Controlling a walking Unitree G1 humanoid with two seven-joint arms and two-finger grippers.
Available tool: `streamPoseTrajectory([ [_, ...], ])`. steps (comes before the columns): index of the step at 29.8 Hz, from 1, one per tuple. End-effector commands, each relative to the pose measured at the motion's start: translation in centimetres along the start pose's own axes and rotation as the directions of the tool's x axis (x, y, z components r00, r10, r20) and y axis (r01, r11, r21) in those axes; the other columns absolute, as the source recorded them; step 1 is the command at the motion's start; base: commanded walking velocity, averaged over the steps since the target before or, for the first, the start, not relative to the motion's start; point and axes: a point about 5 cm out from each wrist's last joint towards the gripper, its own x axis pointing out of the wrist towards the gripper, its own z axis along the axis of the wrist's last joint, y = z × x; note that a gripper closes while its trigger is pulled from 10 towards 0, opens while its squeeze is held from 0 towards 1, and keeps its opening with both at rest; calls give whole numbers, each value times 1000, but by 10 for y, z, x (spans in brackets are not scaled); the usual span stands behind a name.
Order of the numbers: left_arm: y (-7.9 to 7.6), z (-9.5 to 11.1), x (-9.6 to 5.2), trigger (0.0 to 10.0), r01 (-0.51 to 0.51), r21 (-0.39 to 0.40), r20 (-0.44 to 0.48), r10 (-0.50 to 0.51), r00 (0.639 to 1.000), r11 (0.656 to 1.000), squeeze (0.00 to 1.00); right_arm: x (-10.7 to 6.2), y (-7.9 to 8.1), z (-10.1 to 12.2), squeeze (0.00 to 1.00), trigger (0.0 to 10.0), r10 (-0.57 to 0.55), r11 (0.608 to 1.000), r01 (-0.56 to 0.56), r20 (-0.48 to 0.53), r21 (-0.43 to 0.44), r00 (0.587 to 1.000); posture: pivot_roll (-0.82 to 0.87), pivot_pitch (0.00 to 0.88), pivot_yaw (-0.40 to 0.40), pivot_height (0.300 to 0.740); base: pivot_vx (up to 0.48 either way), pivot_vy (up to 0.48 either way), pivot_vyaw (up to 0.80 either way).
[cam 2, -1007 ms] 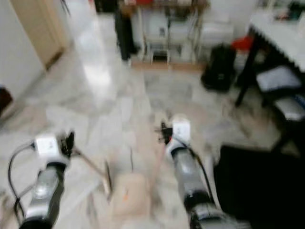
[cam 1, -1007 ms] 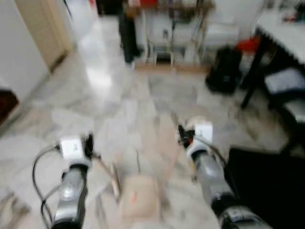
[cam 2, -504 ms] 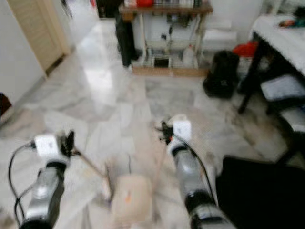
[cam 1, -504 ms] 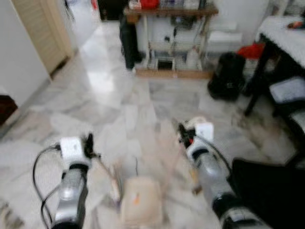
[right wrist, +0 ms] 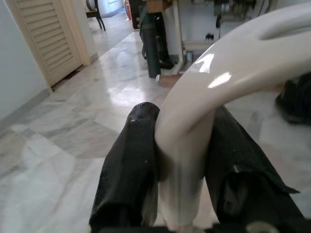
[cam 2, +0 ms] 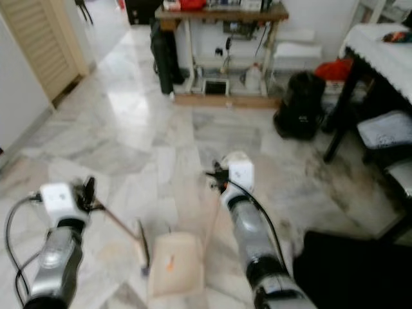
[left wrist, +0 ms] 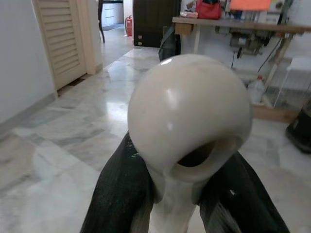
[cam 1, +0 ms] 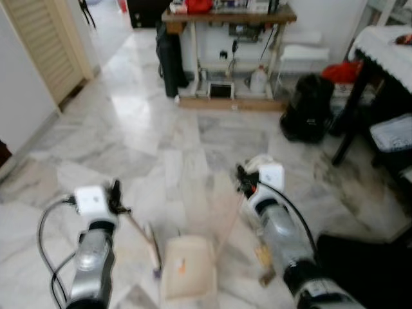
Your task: Sweep floor
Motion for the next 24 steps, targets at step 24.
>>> streamPoseTrajectory([
  [24, 3, 14, 5, 10000, -15, 19, 68, 13, 998, 1000, 0, 7, 13, 14, 0, 10000, 46, 999, -46, 58, 0, 997, -9, 0, 9, 740, 422, 0, 0],
])
